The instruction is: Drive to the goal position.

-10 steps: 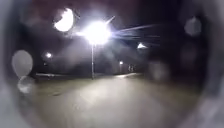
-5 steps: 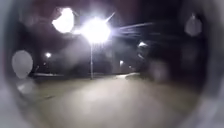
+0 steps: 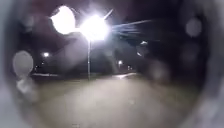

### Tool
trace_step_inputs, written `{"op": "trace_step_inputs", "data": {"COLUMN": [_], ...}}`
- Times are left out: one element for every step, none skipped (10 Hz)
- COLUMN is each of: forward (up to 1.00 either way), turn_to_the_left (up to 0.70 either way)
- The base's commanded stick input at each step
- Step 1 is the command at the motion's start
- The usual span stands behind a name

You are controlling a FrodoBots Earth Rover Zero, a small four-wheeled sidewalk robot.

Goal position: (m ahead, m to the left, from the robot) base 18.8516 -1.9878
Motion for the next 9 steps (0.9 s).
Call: {"op": "trace_step_inputs", "data": {"forward": [1.00, 1.00, 1.00, 1.00, 1.00, 1.00, 1.00, 1.00, 1.00], "turn_to_the_left": [0.03, 0.03, 0.03, 0.03, 0.03, 0.03, 0.03, 0.04, 0.11]}}
